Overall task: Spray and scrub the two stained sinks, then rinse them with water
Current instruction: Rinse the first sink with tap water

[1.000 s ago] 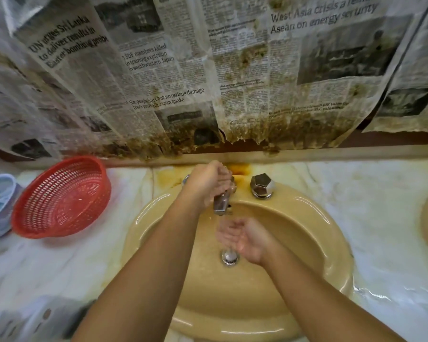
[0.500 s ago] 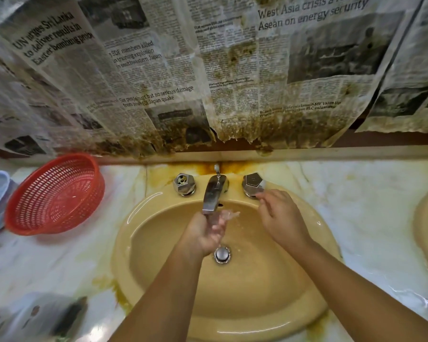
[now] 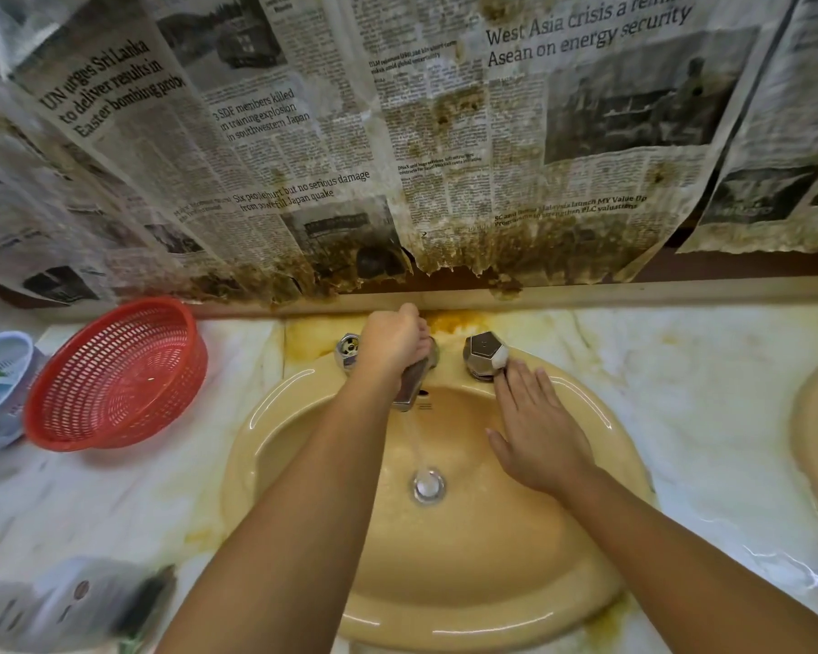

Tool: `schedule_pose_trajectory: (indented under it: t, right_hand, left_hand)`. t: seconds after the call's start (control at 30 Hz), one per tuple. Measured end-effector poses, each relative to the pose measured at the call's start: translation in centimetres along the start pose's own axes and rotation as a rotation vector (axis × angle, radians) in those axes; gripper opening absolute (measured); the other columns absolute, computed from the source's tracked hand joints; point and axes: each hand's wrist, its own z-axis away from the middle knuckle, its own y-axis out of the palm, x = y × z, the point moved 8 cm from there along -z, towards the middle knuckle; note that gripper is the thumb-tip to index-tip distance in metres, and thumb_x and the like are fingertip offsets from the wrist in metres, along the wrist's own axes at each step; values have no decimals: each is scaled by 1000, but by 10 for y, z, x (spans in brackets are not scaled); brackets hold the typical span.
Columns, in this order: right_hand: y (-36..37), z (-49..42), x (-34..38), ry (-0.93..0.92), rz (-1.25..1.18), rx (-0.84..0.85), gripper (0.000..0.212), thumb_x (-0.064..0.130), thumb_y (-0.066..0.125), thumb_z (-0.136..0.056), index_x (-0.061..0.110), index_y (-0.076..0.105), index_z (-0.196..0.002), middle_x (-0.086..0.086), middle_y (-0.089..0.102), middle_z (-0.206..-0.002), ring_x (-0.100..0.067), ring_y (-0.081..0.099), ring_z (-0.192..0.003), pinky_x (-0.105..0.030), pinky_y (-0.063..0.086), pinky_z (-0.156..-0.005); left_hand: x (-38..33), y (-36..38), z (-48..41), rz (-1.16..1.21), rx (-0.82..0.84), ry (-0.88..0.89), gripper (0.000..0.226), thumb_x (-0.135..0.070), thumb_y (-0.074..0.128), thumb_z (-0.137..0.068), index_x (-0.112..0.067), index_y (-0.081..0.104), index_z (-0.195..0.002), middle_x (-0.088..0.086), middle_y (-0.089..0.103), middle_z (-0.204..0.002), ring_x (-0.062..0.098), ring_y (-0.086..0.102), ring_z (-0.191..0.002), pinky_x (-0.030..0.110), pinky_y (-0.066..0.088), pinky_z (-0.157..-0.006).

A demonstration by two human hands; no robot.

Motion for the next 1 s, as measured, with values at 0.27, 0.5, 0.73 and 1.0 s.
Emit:
schedule_pose_trajectory:
  t: [0.27,0.5,0.73,1.0]
  right_hand:
    - [-5,-1,0,-27,-118,-3,83,48,34,-100,4,4,-163,-14,-3,-171,-25,-10,-158,-43,-11,-125]
    - [-5,0,-2,-42,-136,16,84,46,41,-101,5,1,-163,-13,-6,-171,-22,-15,-157,-42,-13,-125]
    - [-5,0,-2,-27,-124,61,87,51,34,-98,7,-6,-162,-12,-13,-170,-22,-19,-156,-42,-16,-124]
    - [-7,-1,-1,-39,-96,54,88,48,42,-99,7,-2,-163,-12,-8,-171,-23,-15,-158,-41,-17,-123]
  left_hand:
    - [110,-55,11,354,-179,-289,28,-23,52,-103,-3,68,-92,9,69,-81,19,61,-67,28,52,-56]
    - [137,-15,39,776,188,-634,30,-18,53,-101,6,66,-89,17,69,-75,17,61,-47,18,48,-38]
    - [94,-57,36,265,-76,-360,23,-13,48,-97,-2,56,-78,10,63,-59,16,56,-40,21,43,-37]
    - [21,-27,21,185,36,-49,38,-22,45,-106,3,72,-98,16,78,-85,25,78,-84,36,62,-83]
